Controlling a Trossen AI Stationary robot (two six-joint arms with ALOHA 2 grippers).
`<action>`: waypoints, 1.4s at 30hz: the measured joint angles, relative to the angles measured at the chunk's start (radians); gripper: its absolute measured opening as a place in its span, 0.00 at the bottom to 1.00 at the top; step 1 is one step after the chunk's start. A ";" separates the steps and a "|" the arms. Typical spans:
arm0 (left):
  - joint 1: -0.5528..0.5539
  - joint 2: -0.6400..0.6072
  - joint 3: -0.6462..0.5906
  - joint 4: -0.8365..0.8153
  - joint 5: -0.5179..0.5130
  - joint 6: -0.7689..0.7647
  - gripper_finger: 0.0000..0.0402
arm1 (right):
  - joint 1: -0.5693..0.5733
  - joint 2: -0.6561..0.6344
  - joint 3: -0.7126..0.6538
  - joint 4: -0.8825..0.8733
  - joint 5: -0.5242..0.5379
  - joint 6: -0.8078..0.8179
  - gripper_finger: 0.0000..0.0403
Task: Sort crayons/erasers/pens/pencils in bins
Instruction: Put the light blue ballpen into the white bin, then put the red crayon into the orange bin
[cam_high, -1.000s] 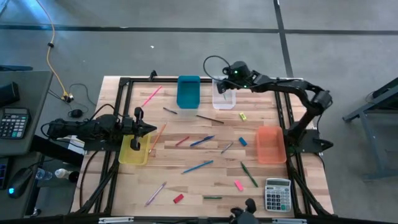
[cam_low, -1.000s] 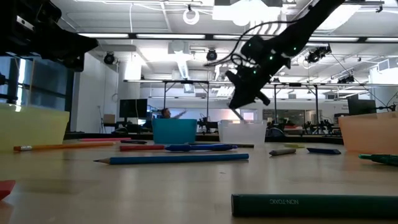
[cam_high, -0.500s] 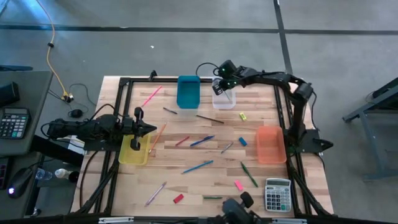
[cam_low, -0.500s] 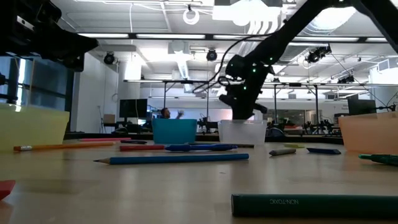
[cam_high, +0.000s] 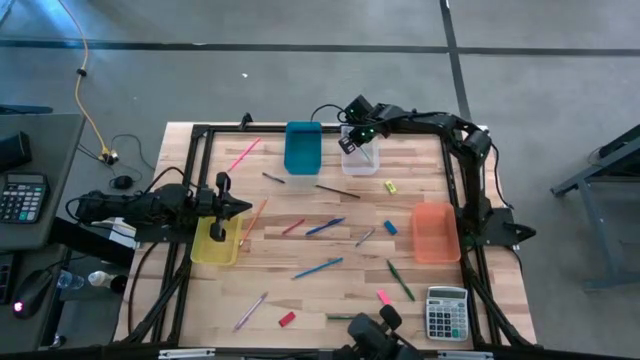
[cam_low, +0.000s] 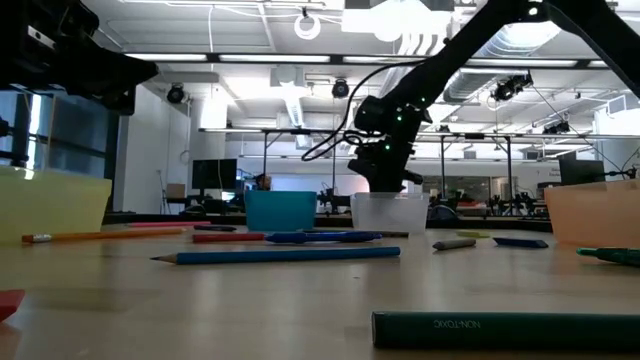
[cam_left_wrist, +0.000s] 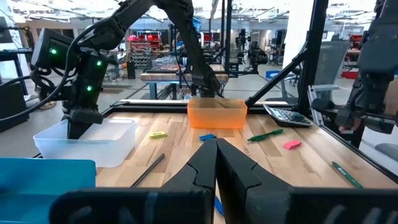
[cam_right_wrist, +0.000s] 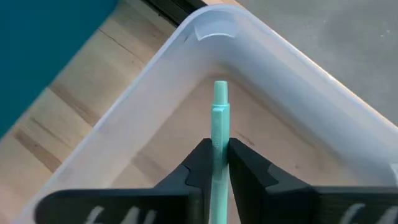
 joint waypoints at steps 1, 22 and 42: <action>0.000 0.000 0.000 0.000 0.000 0.000 0.00 | 0.001 -0.002 0.000 -0.004 0.000 -0.005 0.14; 0.000 0.000 0.000 0.069 -0.018 0.000 0.00 | 0.187 -0.495 -0.321 0.186 0.047 -0.179 0.03; 0.000 0.029 0.015 0.161 0.003 -0.040 0.00 | 0.490 -0.817 -1.029 1.075 0.025 -0.206 0.00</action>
